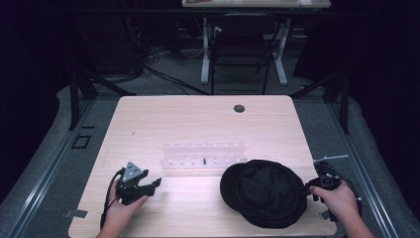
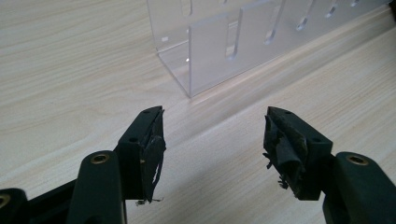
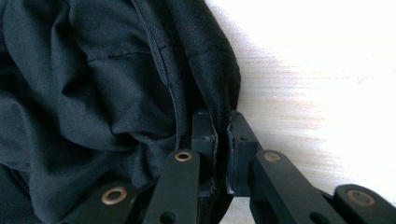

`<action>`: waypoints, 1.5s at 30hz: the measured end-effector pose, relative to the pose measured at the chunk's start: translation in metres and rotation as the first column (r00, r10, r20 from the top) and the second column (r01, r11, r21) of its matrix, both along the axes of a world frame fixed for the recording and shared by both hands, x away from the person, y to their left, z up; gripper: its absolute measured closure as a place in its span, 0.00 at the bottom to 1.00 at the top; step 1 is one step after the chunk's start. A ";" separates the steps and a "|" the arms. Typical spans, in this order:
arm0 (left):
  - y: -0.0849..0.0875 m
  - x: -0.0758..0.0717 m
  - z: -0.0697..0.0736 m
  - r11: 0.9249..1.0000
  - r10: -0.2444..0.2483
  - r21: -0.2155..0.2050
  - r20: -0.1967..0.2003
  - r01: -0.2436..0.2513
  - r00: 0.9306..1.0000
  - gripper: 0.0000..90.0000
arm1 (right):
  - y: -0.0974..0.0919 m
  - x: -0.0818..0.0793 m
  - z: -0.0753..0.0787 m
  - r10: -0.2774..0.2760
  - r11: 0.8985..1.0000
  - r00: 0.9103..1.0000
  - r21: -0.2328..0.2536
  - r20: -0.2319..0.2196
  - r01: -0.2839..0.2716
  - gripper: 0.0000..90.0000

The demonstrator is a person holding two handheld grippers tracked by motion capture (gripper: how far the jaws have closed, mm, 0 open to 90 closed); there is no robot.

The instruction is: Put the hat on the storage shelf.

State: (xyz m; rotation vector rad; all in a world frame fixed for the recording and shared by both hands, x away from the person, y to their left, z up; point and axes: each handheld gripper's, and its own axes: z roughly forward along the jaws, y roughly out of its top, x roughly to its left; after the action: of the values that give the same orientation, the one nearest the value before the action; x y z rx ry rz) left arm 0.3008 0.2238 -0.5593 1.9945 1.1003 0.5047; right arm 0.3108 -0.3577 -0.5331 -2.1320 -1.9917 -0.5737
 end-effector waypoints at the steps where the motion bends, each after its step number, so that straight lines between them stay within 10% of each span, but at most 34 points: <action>1: 0.000 0.000 0.000 1.000 0.000 0.000 -0.001 0.000 1.000 0.43 | 0.000 0.000 0.000 0.004 1.000 1.000 0.004 -0.004 -0.004 0.94; 23: -0.001 0.000 -0.001 1.000 -0.002 0.002 0.001 0.002 1.000 0.43 | -0.006 -0.002 0.011 -0.001 0.997 1.000 0.073 -0.001 0.001 0.97; 45: -0.001 0.000 0.000 1.000 0.002 0.000 0.001 -0.002 1.000 0.43 | 0.009 -0.010 0.072 0.058 0.997 0.997 0.053 0.052 -0.061 0.97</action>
State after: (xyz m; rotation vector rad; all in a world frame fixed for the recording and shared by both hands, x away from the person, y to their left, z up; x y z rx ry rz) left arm 0.3007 0.2232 -0.5597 1.9935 1.1021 0.5066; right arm 0.3010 -0.3487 -0.4614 -2.0389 -2.0336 -0.6708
